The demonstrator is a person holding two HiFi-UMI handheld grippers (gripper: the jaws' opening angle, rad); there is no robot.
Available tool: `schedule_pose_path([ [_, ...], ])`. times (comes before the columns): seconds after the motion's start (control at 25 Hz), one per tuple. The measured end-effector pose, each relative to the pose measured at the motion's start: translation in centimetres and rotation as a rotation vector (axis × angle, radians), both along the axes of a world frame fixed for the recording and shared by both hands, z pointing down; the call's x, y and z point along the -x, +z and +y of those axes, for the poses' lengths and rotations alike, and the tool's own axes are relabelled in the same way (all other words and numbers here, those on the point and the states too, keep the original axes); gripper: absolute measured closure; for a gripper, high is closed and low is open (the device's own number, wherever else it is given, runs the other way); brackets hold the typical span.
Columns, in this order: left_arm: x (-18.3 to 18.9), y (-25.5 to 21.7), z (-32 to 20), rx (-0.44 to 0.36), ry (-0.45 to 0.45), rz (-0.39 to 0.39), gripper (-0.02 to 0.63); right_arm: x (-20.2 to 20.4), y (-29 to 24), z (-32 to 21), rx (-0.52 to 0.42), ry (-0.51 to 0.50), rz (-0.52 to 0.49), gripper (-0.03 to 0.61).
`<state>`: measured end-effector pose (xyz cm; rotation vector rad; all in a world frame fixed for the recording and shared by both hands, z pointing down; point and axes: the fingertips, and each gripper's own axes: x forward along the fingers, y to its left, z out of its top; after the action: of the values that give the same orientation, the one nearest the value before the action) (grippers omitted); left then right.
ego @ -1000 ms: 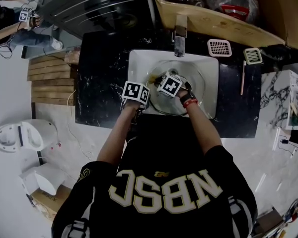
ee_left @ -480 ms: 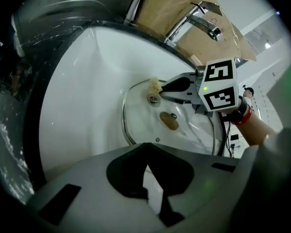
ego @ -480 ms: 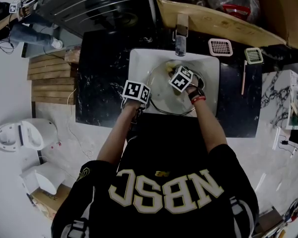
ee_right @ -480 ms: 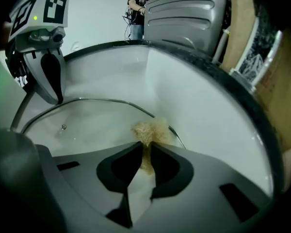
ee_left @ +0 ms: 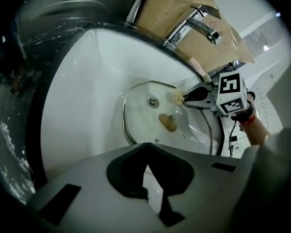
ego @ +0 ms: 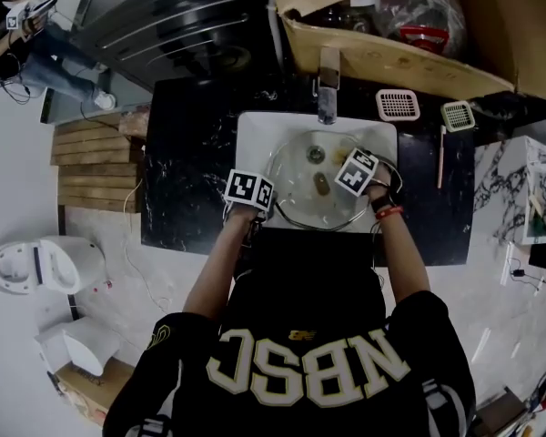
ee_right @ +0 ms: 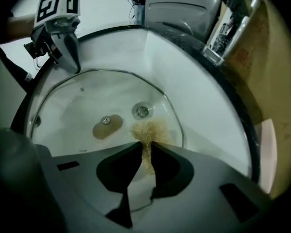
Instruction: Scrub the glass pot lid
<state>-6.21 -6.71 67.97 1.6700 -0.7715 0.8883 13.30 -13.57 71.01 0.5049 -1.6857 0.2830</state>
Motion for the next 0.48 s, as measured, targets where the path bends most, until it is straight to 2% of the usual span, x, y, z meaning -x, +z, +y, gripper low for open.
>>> schedule_pose_path([
  [0.2, -0.2, -0.4, -0.7, -0.011, 0.004, 0.005, 0.601, -1.8, -2.0, 4.2, 0.162, -0.073, 0.026, 0.514],
  [0.32, -0.2, -0.5, -0.8, -0.02, 0.006, 0.004, 0.601, -0.4, -3.3, 7.7, 0.307, -0.117, -0.08, 0.514],
  [0.48, -0.2, -0.5, -0.8, -0.029, 0.009, 0.005, 0.601, -0.4, -4.6, 10.3, 0.363, -0.194, -0.075, 0.515],
])
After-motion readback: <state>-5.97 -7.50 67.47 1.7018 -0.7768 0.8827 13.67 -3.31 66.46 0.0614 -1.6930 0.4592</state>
